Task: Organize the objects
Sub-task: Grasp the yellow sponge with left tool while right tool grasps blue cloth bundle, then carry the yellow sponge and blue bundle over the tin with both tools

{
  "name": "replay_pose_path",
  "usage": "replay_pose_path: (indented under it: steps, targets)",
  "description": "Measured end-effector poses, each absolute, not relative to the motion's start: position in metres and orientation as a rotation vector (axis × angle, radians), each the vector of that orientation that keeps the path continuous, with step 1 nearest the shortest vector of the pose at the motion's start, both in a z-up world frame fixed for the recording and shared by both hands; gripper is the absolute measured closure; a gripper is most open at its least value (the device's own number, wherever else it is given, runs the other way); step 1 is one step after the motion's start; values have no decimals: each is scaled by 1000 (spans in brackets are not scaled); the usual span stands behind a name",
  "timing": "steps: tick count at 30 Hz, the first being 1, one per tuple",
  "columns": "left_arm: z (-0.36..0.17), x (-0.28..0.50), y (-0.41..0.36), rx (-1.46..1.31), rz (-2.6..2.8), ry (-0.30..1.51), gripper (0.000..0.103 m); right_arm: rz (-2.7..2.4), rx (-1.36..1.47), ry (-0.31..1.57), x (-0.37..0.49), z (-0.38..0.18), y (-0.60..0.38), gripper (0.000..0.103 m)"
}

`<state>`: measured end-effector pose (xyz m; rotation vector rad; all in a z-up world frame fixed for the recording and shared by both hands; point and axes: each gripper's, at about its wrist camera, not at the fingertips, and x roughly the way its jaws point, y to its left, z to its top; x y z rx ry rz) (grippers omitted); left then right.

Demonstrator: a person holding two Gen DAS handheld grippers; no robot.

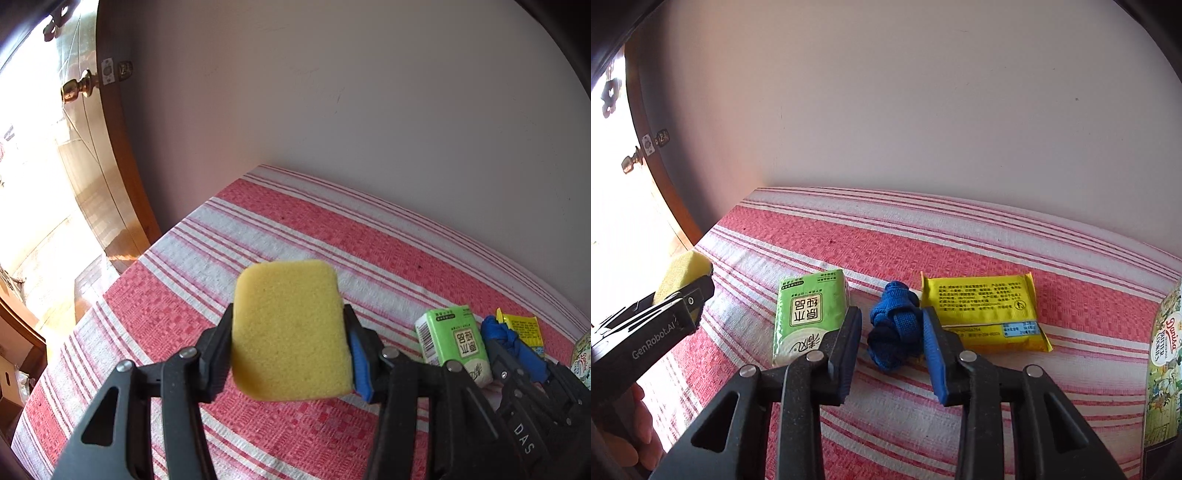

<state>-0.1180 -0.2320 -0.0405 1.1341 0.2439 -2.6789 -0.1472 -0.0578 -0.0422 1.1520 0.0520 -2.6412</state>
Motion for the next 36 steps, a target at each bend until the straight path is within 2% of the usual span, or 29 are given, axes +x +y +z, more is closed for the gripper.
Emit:
replay_pose_path:
  steps: [2,7,10,14,20,28,36]
  targets:
    - [-41,-118,-232,1144,-2675,253,50,-2602,1206,74,-155,-47,-63,69]
    - [-39,-114,-228,1142,-2699,255,50,-2553,1202,-76,-162,-50,-52,70]
    - [-39,-114,-229,1134,-2712,259,50,-2560,1115,-174,-153,-45,-42,71]
    - [-39,-112,-229,1106,-2725,256,50,-2646,970,-196,-121,-33,-26,71]
    - [-31,-101,-211,1023,-2781,208,50,-2827,791,-166,-72,-14,19,71]
    - [-24,-81,-180,926,-2915,129,50,-2933,707,-94,-34,-7,55,71]
    - [-23,-63,-153,896,-3003,155,50,-2976,634,-10,-6,-2,73,71]
